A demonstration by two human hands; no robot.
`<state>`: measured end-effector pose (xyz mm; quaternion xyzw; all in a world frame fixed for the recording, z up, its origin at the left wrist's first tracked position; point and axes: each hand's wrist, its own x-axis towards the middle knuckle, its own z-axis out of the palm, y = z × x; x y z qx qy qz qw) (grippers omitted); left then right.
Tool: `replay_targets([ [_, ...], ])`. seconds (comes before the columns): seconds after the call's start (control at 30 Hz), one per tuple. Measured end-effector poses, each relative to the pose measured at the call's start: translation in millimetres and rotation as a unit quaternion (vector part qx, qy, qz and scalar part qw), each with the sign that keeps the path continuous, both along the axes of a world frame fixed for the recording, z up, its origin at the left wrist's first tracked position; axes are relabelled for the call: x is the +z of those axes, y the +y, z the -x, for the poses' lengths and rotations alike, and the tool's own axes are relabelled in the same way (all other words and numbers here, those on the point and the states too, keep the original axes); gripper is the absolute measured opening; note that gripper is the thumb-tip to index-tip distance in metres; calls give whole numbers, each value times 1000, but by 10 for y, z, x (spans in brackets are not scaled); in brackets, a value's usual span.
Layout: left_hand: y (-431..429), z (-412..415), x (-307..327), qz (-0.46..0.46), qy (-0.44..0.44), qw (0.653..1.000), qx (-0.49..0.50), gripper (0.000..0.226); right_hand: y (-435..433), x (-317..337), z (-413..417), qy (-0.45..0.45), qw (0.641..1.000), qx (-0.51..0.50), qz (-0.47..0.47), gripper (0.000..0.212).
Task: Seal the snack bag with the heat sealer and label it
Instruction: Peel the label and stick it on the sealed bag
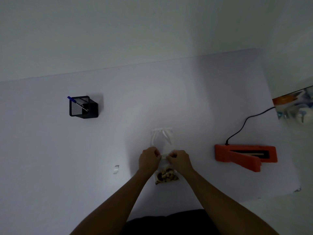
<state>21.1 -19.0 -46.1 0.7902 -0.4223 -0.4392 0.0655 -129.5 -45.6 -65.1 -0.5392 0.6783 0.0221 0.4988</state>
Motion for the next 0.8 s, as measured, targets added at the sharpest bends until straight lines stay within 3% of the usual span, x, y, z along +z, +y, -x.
replay_targets([
  [0.2, 12, 32, -6, 1, -7, 1000, 2, 15, 8, 22, -26, 7, 1000, 2, 12, 29],
  [0.47, 27, 10, -10, 8, -30, 1000, 5, 14, 2, 109, -83, 93, 995, 15, 30, 50],
  [0.8, 53, -63, -18, -16, -27, 999, 25, 26, -18, 4, 89, 80, 996, -19, 24, 48],
])
